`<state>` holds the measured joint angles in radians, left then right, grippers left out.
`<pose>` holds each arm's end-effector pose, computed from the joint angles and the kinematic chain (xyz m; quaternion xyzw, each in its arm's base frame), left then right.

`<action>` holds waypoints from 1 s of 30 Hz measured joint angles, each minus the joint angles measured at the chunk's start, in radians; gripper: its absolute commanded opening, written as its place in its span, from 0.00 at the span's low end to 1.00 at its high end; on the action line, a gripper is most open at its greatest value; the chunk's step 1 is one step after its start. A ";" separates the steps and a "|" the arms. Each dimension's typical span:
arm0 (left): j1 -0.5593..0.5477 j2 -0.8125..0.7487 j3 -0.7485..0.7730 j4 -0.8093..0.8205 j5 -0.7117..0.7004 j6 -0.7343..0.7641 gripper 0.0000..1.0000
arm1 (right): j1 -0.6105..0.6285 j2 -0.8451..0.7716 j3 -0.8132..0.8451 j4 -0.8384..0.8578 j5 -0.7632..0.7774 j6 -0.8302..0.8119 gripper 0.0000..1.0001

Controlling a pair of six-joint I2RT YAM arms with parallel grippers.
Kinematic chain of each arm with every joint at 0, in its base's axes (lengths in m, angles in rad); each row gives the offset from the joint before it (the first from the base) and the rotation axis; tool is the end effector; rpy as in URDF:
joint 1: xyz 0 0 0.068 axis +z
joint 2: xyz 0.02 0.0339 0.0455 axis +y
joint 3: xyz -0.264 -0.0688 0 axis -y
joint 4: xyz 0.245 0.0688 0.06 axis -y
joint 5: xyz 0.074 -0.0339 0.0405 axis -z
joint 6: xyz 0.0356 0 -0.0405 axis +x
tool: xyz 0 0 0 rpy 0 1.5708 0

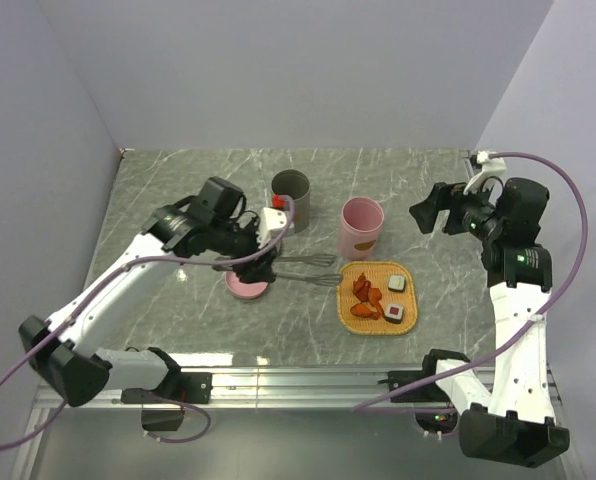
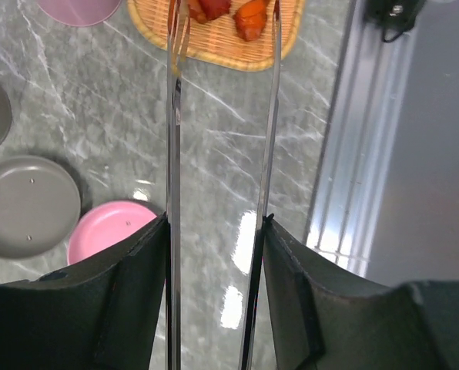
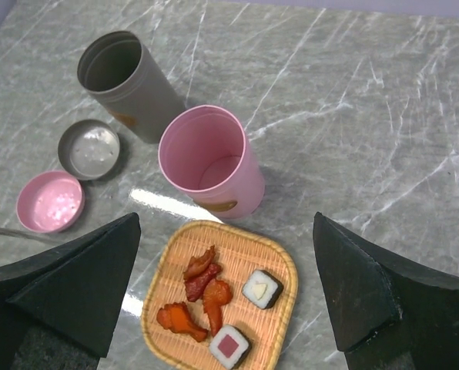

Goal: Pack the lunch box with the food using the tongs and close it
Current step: Pick up the food using the clamp

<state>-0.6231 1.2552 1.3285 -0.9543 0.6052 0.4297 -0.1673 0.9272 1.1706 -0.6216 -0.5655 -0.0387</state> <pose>0.1861 -0.1587 0.3626 0.5385 0.7261 -0.3103 0.2942 0.1822 -0.0114 0.4035 -0.1053 0.8030 0.1742 0.5602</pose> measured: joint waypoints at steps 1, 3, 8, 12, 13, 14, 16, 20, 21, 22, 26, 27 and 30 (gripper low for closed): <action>-0.017 0.025 0.004 0.015 -0.015 -0.005 0.56 | -0.012 0.006 0.009 -0.006 -0.008 0.005 1.00; -0.050 0.082 0.017 0.051 -0.060 -0.012 0.56 | -0.031 0.014 0.023 -0.018 -0.023 0.016 1.00; -0.130 0.203 0.077 0.139 -0.122 -0.031 0.55 | -0.051 0.016 0.055 -0.041 -0.053 0.028 1.00; -0.182 0.261 0.100 0.219 -0.155 -0.027 0.57 | -0.083 0.016 0.072 -0.045 -0.087 0.051 1.00; -0.193 0.274 0.101 0.235 -0.163 -0.025 0.57 | -0.093 0.016 0.074 -0.045 -0.099 0.056 1.00; -0.203 0.290 0.105 0.252 -0.169 -0.024 0.57 | -0.102 0.016 0.074 -0.045 -0.108 0.062 1.00; -0.218 0.324 0.124 0.269 -0.179 -0.024 0.58 | -0.119 0.017 0.074 -0.045 -0.126 0.072 1.00; -0.230 0.410 0.183 0.307 -0.188 -0.024 0.59 | -0.145 0.017 0.074 -0.045 -0.159 0.087 1.00; -0.231 0.426 0.194 0.313 -0.189 -0.024 0.60 | -0.150 0.017 0.074 -0.045 -0.166 0.091 1.00; -0.232 0.444 0.207 0.318 -0.190 -0.024 0.60 | -0.155 0.017 0.074 -0.045 -0.175 0.094 1.00; -0.246 0.509 0.257 0.336 -0.192 -0.024 0.63 | -0.165 0.017 0.077 -0.047 -0.196 0.098 1.00; -0.251 0.521 0.262 0.343 -0.194 -0.024 0.63 | -0.165 0.018 0.081 -0.048 -0.197 0.098 1.00; -0.270 0.556 0.278 0.351 -0.199 -0.023 0.64 | -0.165 0.018 0.095 -0.050 -0.204 0.098 1.00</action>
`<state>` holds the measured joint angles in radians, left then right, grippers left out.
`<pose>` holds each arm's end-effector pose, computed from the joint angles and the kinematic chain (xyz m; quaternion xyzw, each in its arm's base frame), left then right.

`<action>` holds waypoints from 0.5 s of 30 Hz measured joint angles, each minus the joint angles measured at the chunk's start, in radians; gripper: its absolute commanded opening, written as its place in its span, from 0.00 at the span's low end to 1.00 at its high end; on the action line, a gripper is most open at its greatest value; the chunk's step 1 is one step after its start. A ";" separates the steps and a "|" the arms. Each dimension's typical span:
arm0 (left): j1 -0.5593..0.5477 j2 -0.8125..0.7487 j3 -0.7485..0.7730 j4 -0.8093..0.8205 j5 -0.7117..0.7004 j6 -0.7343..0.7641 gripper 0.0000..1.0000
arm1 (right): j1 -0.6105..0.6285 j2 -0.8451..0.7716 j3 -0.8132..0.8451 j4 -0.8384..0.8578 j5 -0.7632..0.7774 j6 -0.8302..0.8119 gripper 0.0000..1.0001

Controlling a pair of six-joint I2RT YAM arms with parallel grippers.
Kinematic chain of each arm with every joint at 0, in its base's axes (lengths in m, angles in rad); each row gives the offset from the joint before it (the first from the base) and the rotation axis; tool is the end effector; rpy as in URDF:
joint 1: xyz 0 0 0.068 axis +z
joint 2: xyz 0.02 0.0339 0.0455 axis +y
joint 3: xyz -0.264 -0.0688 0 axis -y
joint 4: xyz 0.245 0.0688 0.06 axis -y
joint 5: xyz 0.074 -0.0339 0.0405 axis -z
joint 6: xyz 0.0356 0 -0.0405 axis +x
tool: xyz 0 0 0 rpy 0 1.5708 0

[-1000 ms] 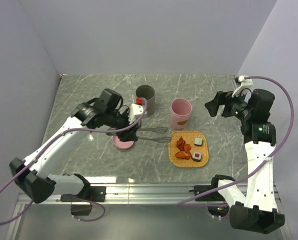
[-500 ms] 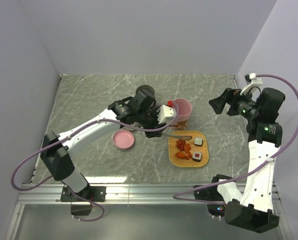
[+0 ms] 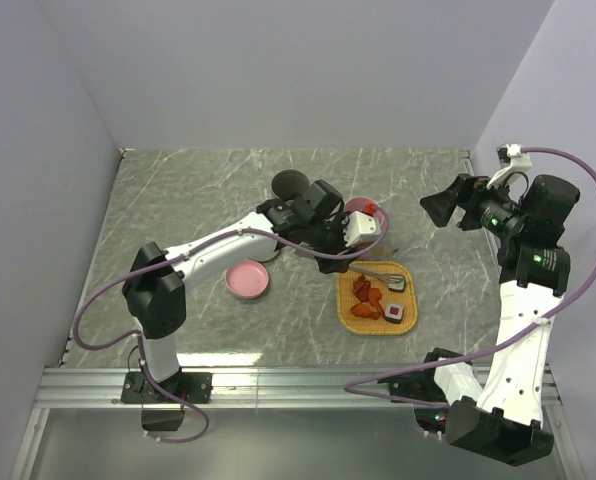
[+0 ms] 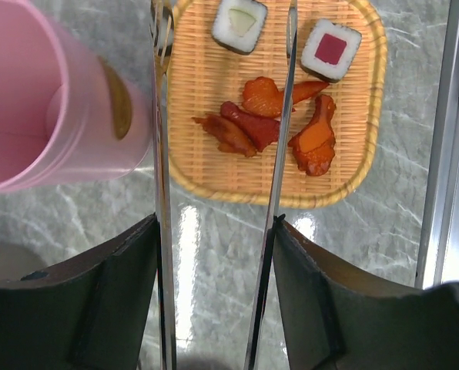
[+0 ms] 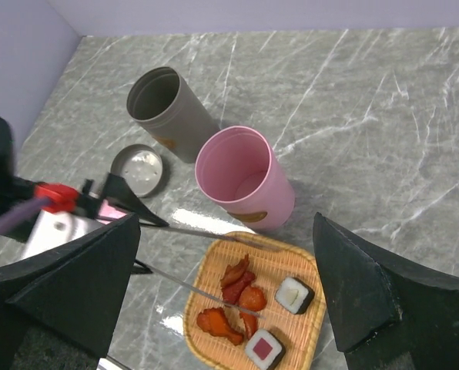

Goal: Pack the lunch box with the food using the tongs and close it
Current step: Pick up the food using the clamp

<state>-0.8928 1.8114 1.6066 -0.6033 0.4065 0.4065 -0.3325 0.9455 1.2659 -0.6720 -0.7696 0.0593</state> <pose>0.2454 -0.3271 0.3017 0.6097 0.6784 -0.2696 0.3087 0.1712 -0.0329 0.4274 -0.0629 0.7872 0.2326 0.5676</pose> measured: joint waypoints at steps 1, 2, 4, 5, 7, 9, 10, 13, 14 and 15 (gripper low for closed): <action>-0.006 0.013 0.006 -0.003 -0.003 0.002 0.64 | 0.000 0.000 0.005 -0.001 -0.002 0.000 1.00; -0.013 0.023 0.013 -0.003 -0.004 0.004 0.64 | 0.000 0.000 0.010 -0.001 -0.003 0.000 1.00; -0.022 0.046 0.024 -0.002 -0.007 0.011 0.64 | 0.000 0.001 0.016 -0.001 -0.006 0.002 1.00; -0.026 0.055 0.027 -0.002 -0.012 0.018 0.64 | 0.000 0.001 0.018 0.000 -0.007 0.002 1.00; -0.032 0.070 0.029 -0.001 -0.018 0.024 0.64 | 0.000 0.002 0.018 -0.001 -0.008 0.003 1.00; -0.036 0.086 0.031 -0.003 -0.026 0.028 0.64 | 0.000 0.005 0.018 -0.001 -0.010 0.003 1.00; -0.038 0.093 0.032 -0.003 -0.031 0.031 0.64 | 0.000 0.006 0.018 -0.001 -0.011 0.003 1.00; -0.040 0.114 0.038 -0.003 -0.042 0.045 0.64 | 0.000 0.008 0.018 -0.001 -0.011 0.003 1.00; -0.041 0.119 0.038 -0.002 -0.047 0.047 0.64 | 0.000 0.008 0.018 -0.001 -0.011 0.003 1.00; -0.042 0.124 0.038 -0.003 -0.049 0.049 0.64 | 0.000 0.008 0.018 0.000 -0.011 0.003 1.00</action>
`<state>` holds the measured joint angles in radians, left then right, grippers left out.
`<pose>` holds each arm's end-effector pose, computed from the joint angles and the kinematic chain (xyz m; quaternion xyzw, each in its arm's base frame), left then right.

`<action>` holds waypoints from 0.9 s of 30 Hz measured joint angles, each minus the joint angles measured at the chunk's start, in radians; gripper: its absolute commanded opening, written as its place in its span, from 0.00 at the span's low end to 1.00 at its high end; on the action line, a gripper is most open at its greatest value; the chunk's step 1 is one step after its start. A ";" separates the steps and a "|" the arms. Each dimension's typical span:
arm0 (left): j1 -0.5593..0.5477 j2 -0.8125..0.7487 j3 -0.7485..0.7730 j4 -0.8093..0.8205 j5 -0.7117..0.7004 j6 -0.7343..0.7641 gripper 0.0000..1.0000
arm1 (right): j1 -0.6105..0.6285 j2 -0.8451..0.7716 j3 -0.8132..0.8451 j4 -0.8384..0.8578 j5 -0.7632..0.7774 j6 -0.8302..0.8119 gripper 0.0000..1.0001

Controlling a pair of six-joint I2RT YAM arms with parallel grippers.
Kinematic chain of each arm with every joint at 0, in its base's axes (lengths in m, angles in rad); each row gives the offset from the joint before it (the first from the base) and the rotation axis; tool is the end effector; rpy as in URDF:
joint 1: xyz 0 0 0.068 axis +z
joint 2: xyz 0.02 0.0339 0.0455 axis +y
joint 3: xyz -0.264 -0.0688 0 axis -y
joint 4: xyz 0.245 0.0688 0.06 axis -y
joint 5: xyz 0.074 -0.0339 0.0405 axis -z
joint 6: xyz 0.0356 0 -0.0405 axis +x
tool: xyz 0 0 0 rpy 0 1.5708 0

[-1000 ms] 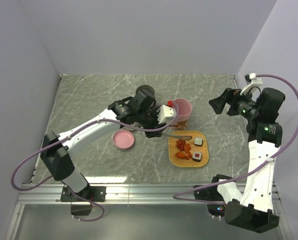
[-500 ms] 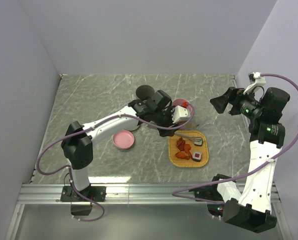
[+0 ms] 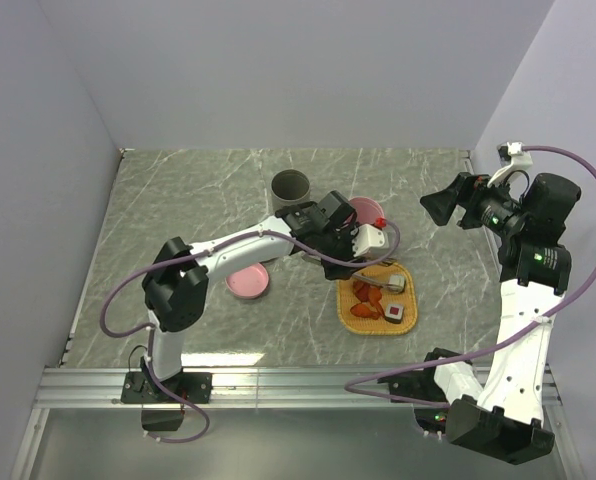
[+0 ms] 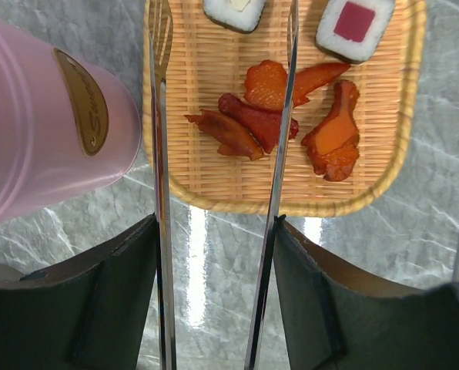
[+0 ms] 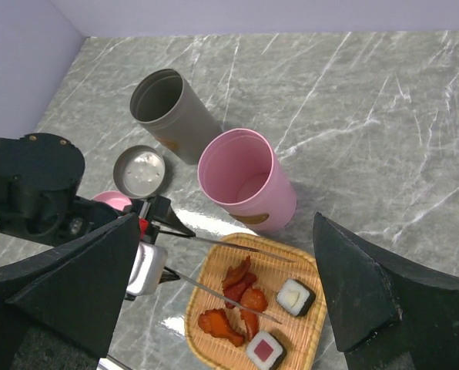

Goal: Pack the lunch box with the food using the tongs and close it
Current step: Pick up the food using the clamp

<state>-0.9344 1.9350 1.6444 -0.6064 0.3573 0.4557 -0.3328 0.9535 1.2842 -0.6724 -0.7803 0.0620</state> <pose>0.2473 -0.3556 0.2636 0.6399 0.6757 -0.2400 0.2763 0.1717 -0.0328 0.4318 -0.0668 0.7840 0.2359 0.5703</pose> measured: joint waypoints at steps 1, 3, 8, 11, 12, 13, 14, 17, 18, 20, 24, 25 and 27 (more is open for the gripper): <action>0.000 0.004 0.000 0.001 -0.004 0.003 0.64 | 0.000 0.000 0.000 0.000 0.000 0.000 1.00; -0.002 0.010 0.000 0.003 -0.011 0.005 0.63 | 0.000 0.000 0.000 0.000 0.000 0.000 1.00; -0.009 0.021 0.007 0.005 -0.024 0.020 0.61 | 0.000 0.000 0.000 0.000 0.000 0.000 1.00; -0.018 0.024 0.010 0.011 -0.034 0.029 0.61 | 0.000 0.000 0.000 0.000 0.000 0.000 1.00; -0.023 0.025 0.010 0.013 -0.037 0.032 0.60 | 0.000 0.000 0.000 0.000 0.000 0.000 1.00; -0.029 0.026 0.010 0.016 -0.040 0.034 0.60 | 0.000 0.000 0.000 0.000 0.000 0.000 1.00; -0.034 0.026 0.010 0.019 -0.043 0.038 0.60 | 0.000 0.000 0.000 0.000 0.000 0.000 1.00; -0.052 0.026 0.010 0.019 -0.050 0.047 0.59 | 0.000 0.000 0.000 0.000 0.000 0.000 1.00; -0.055 0.026 0.010 0.019 -0.050 0.049 0.58 | 0.000 0.000 0.000 0.000 0.000 0.000 1.00; -0.061 0.028 0.010 0.020 -0.058 0.054 0.57 | 0.000 0.000 0.000 0.000 0.000 0.000 1.00; -0.062 0.035 0.010 0.020 -0.068 0.058 0.56 | 0.000 0.000 0.000 0.000 0.000 0.000 1.00; -0.061 0.040 0.010 0.021 -0.071 0.058 0.56 | 0.000 0.000 0.000 0.000 0.000 0.000 1.00; -0.062 0.051 0.010 0.019 -0.077 0.061 0.56 | 0.000 0.000 0.000 0.000 0.000 0.000 1.00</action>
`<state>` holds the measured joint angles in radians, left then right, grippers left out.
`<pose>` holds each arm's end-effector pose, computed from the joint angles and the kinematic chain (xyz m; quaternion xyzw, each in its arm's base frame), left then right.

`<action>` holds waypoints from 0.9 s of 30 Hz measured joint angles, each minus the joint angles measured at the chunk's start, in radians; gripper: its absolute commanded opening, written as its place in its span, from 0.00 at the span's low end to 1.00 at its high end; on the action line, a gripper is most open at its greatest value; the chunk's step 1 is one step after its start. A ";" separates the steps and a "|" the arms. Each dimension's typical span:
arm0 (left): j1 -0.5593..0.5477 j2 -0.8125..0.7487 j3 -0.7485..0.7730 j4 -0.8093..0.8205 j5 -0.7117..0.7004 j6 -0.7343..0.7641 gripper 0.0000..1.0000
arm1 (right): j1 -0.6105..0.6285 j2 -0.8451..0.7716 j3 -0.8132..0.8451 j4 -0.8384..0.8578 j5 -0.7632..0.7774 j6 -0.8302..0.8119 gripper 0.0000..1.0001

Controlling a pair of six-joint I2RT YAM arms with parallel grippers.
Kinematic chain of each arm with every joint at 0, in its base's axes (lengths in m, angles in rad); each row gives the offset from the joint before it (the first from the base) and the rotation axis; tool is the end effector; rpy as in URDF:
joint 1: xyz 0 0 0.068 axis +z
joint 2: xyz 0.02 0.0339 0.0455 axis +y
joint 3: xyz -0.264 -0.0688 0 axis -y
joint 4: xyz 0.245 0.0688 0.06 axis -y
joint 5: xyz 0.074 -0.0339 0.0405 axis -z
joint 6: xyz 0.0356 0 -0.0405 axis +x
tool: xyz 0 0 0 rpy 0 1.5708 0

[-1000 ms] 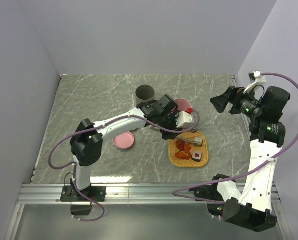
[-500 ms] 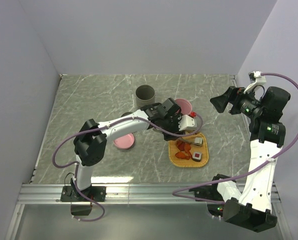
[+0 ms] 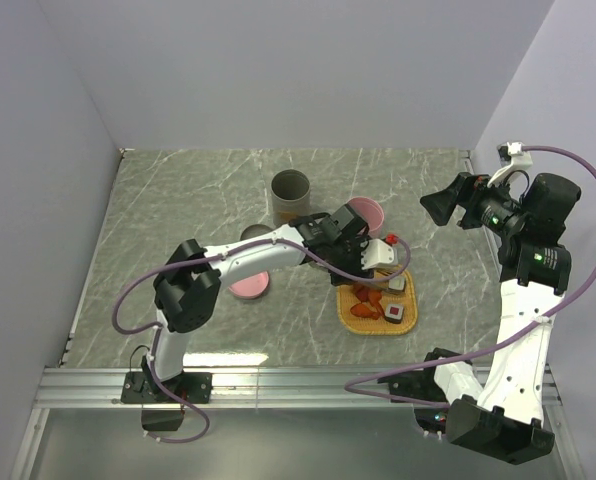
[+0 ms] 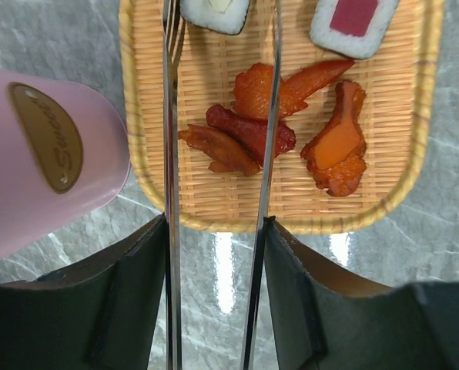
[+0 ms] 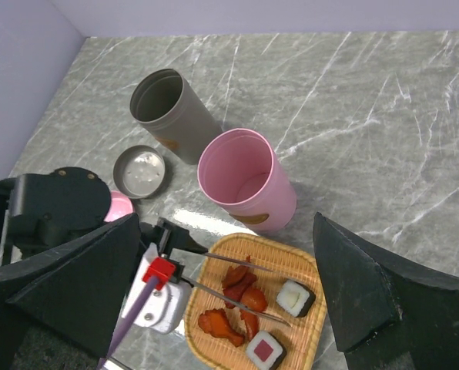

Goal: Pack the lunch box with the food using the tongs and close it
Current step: Pick up the food using the clamp

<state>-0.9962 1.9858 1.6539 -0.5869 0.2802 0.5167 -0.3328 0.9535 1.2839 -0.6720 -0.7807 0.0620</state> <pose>0.2327 -0.3774 0.2460 0.6763 0.6515 -0.2038 0.2766 0.1717 -0.0328 0.4318 -0.0670 0.7839 0.2361 0.5703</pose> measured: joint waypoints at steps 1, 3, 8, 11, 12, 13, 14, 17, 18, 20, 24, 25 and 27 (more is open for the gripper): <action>0.000 0.007 0.002 -0.001 -0.004 0.003 0.56 | 0.000 0.000 0.000 0.000 0.000 0.000 1.00; -0.002 0.020 0.005 -0.001 -0.013 0.007 0.56 | 0.000 0.000 0.000 0.000 0.000 0.000 1.00; -0.004 0.030 0.005 0.000 -0.025 0.014 0.52 | -0.001 0.000 0.000 0.000 0.000 0.000 1.00; -0.007 0.030 0.006 0.004 -0.033 0.014 0.47 | -0.001 0.000 0.000 0.001 0.000 0.000 1.00; -0.008 0.030 0.006 0.003 -0.035 0.014 0.46 | -0.001 0.000 0.000 0.001 0.000 0.000 1.00; -0.009 0.030 0.006 0.003 -0.035 0.014 0.44 | -0.001 0.000 0.000 0.001 0.000 0.000 1.00; -0.010 0.030 0.008 0.002 -0.036 0.013 0.42 | -0.001 0.000 0.000 0.002 0.000 0.000 1.00; -0.012 0.030 0.019 -0.005 -0.036 0.013 0.41 | -0.001 0.000 0.000 0.002 0.000 0.000 1.00; -0.013 0.028 0.023 -0.006 -0.036 0.011 0.40 | -0.001 0.000 0.000 0.002 0.000 0.000 1.00; -0.013 0.024 0.030 -0.011 -0.034 0.005 0.40 | -0.001 0.000 0.000 0.003 0.000 0.000 1.00; -0.013 0.002 0.041 -0.035 -0.031 -0.017 0.40 | -0.001 0.000 0.000 0.002 0.000 0.000 1.00; -0.013 -0.008 0.042 -0.042 -0.029 -0.024 0.40 | -0.001 0.000 0.000 0.002 0.000 0.000 1.00; -0.013 -0.036 0.045 -0.058 -0.019 -0.037 0.40 | -0.001 0.000 0.000 0.002 0.000 0.000 1.00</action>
<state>-1.0096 1.9495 1.6989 -0.6445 0.2607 0.4801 -0.3340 0.9535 1.2839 -0.6697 -0.7811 0.0616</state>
